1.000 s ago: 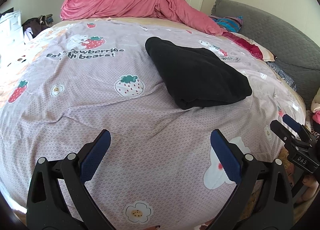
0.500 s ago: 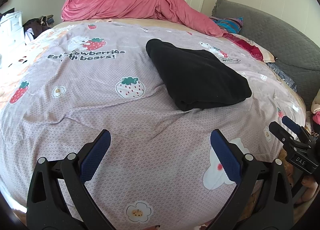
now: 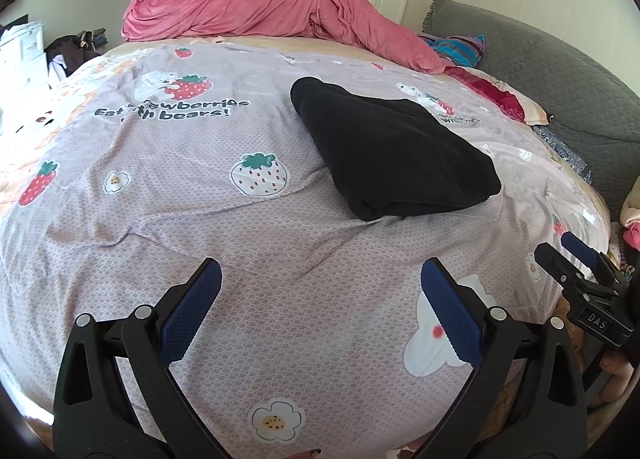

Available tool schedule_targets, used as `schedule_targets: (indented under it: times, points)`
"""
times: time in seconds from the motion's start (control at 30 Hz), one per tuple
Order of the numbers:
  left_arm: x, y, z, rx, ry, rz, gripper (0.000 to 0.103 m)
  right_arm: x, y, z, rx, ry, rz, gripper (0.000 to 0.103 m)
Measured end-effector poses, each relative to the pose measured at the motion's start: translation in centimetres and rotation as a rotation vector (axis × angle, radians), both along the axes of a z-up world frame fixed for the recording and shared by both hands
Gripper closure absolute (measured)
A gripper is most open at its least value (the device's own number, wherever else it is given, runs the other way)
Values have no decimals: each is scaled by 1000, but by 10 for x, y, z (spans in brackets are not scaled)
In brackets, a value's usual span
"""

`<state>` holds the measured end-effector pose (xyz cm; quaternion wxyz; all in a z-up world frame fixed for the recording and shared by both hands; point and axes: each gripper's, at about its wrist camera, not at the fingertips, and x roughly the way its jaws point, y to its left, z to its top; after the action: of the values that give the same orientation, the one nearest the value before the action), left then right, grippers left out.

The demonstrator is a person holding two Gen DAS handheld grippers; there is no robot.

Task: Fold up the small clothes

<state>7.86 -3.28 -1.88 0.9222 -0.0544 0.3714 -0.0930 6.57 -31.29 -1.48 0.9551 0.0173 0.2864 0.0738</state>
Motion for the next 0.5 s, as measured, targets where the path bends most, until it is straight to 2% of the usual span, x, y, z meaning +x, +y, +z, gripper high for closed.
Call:
schedule_targets:
  times: [0.5]
  points:
    - [-2, -2, 2, 16, -8, 8, 9, -1, -6, 2, 21, 5, -11, 4]
